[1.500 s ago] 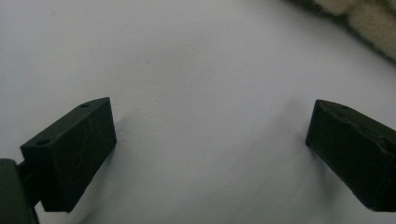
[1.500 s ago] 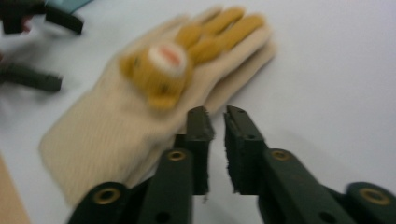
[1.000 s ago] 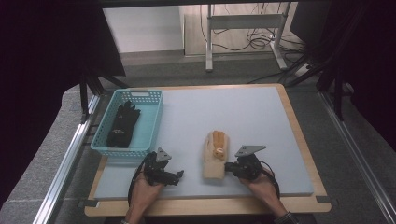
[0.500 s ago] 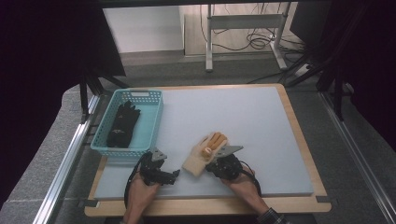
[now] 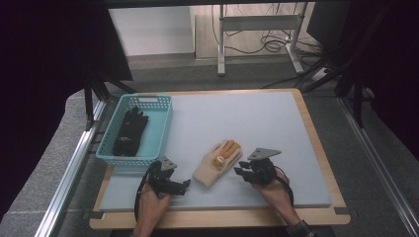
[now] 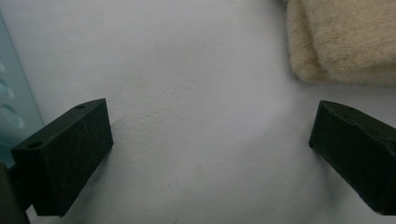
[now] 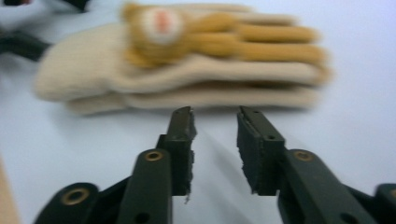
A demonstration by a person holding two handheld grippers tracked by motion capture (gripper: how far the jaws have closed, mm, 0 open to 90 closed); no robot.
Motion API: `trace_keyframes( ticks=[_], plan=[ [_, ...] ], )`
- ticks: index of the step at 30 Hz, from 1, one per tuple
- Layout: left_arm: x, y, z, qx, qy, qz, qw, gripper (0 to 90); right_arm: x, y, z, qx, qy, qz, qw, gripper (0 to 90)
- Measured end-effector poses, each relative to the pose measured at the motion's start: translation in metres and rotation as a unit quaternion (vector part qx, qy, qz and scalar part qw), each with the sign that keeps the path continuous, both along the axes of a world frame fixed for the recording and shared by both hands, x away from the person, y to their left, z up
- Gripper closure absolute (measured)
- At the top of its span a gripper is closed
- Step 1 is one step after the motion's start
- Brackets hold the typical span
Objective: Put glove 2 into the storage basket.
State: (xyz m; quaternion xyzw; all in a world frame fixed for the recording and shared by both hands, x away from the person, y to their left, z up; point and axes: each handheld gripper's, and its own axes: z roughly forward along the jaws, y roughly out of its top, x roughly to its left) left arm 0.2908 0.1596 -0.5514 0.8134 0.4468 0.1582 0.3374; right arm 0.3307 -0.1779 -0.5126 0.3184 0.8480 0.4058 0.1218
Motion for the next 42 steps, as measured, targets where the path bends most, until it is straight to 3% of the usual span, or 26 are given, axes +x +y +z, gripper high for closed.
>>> trace_keyframes(
  ticks=[7, 12, 17, 25, 39, 42],
  plan=[
    [0.0, 0.0, 0.0, -0.001, 0.001, 0.0, 1.0, 0.0, 0.008, -0.042, 0.003, -0.009, -0.013, -0.055, 0.9983, 45.1],
    [0.0, 0.0, 0.0, -0.002, 0.002, 0.0, 1.0, 0.0, 0.013, -0.071, 0.002, -0.018, -0.019, -0.102, 0.9945, 35.6],
    [0.0, 0.0, 0.0, -0.002, 0.003, 0.0, 1.0, 0.0, 0.016, -0.088, -0.002, -0.038, -0.02, -0.129, 0.9908, 29.2],
    [0.001, 0.001, 0.0, -0.004, 0.004, 0.0, 1.0, 0.0, 0.02, -0.092, -0.016, -0.058, -0.016, -0.137, 0.9888, 22.7],
    [-0.001, 0.004, 0.003, -0.005, 0.003, -0.002, 1.0, 4.0, 0.021, -0.092, -0.017, -0.052, -0.016, -0.137, 0.989, 22.4],
    [-0.003, 0.004, 0.007, -0.018, 0.01, -0.01, 0.9998, 4.5, 0.02, -0.092, -0.017, -0.052, -0.017, -0.137, 0.989, 22.4]
  ],
)
